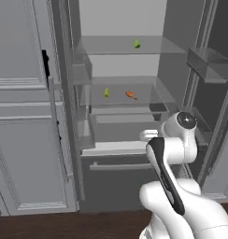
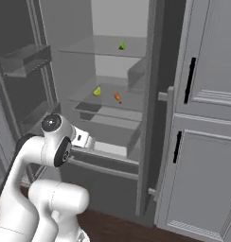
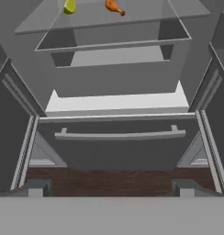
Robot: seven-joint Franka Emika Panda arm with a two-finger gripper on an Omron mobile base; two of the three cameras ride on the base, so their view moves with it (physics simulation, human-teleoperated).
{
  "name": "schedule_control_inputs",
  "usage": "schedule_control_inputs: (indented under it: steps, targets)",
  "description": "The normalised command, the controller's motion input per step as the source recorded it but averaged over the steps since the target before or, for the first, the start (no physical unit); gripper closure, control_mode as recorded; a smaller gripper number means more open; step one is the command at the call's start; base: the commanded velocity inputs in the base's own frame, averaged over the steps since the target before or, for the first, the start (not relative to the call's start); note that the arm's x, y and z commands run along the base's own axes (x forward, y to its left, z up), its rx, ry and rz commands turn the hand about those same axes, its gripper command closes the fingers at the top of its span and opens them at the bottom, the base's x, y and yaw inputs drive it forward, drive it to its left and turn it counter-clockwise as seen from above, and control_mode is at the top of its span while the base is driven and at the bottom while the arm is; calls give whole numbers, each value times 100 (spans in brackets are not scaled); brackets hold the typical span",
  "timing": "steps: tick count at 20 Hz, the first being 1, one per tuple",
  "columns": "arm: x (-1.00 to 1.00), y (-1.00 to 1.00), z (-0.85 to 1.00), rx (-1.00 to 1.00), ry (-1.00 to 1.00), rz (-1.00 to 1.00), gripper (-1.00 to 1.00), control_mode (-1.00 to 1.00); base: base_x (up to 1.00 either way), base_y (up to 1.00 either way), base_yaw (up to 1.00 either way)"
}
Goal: Place one lemon wedge and one chicken drumstick in each tupperware on the nearby counter, to pack two identical lunches.
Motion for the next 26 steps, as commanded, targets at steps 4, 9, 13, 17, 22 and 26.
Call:
schedule_control_inputs:
  steps: [4,9,13,17,22,26]
  targets:
    - [0,0,0,0,0,0,-100,100,85,-1,-7]
    - [0,0,0,0,0,0,-100,100,76,5,-7]
    - [0,0,0,0,0,0,-100,100,63,3,-7]
    - [0,0,0,0,0,0,-100,100,60,18,-5]
    - [0,0,0,0,0,0,-100,100,61,11,0]
    - [0,0,0,0,0,0,-100,100,31,14,-1]
